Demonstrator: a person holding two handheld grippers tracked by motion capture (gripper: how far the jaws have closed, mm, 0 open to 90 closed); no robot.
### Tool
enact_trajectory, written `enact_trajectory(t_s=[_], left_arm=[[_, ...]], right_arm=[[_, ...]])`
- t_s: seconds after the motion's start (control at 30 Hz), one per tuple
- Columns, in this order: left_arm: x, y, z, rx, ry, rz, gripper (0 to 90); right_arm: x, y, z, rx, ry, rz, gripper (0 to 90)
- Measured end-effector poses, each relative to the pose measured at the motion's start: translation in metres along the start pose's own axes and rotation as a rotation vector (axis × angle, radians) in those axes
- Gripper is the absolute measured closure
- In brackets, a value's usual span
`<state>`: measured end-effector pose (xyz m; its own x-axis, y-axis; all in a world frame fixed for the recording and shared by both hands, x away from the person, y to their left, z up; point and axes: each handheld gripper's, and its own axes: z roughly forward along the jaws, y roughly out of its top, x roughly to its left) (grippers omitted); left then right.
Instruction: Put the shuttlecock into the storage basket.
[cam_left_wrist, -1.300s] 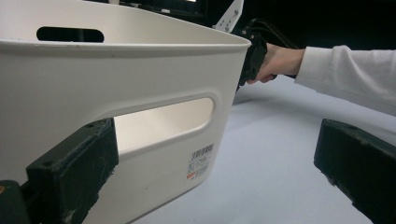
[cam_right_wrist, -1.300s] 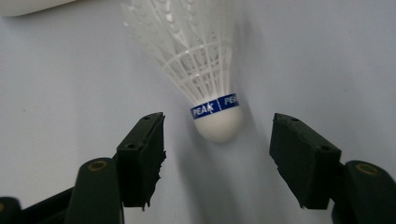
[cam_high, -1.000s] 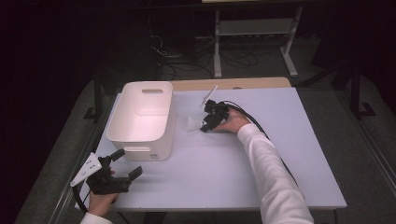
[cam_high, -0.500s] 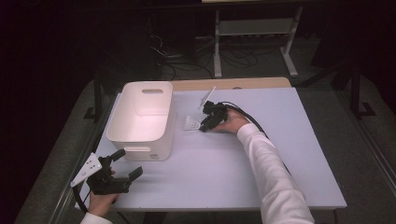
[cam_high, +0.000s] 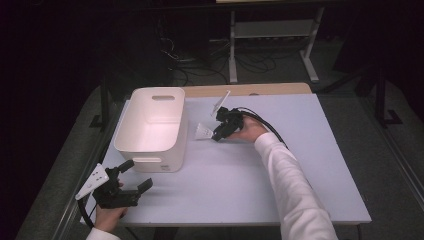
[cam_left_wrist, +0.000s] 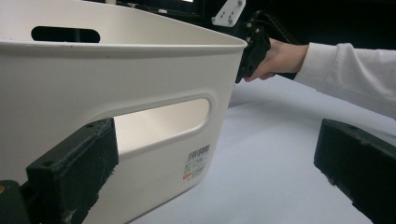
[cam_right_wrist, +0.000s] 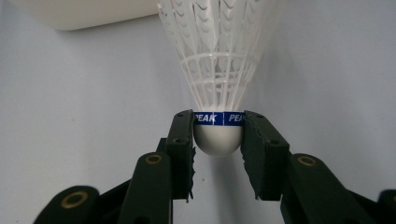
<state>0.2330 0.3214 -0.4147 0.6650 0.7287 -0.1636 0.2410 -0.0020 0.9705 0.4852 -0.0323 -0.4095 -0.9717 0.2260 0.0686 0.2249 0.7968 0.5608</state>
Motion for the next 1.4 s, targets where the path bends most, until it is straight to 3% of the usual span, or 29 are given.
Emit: enact_trajectory(t_s=[0.23,0.53,0.77,0.87,1.4], left_arm=[[-0.001,0.000,0.001,-0.003,-0.004,-0.001,0.0],[0.000,0.000,0.001,0.005,0.002,0.002,0.0],[0.001,0.000,0.000,0.006,0.003,0.006,0.0],[-0.001,0.000,0.001,-0.006,0.000,-0.011,0.0],[0.000,0.000,0.000,0.005,-0.001,0.003,0.0]], right_arm=[[0.001,0.000,-0.014,-0.007,-0.022,0.004,63.5],[0.003,0.002,-0.035,-0.053,0.015,0.021,63.5],[0.009,0.005,-0.050,-0.067,0.008,0.033,63.5],[0.011,0.007,-0.054,-0.069,0.007,0.040,63.5],[0.020,0.019,-0.074,-0.082,0.011,0.035,63.5]])
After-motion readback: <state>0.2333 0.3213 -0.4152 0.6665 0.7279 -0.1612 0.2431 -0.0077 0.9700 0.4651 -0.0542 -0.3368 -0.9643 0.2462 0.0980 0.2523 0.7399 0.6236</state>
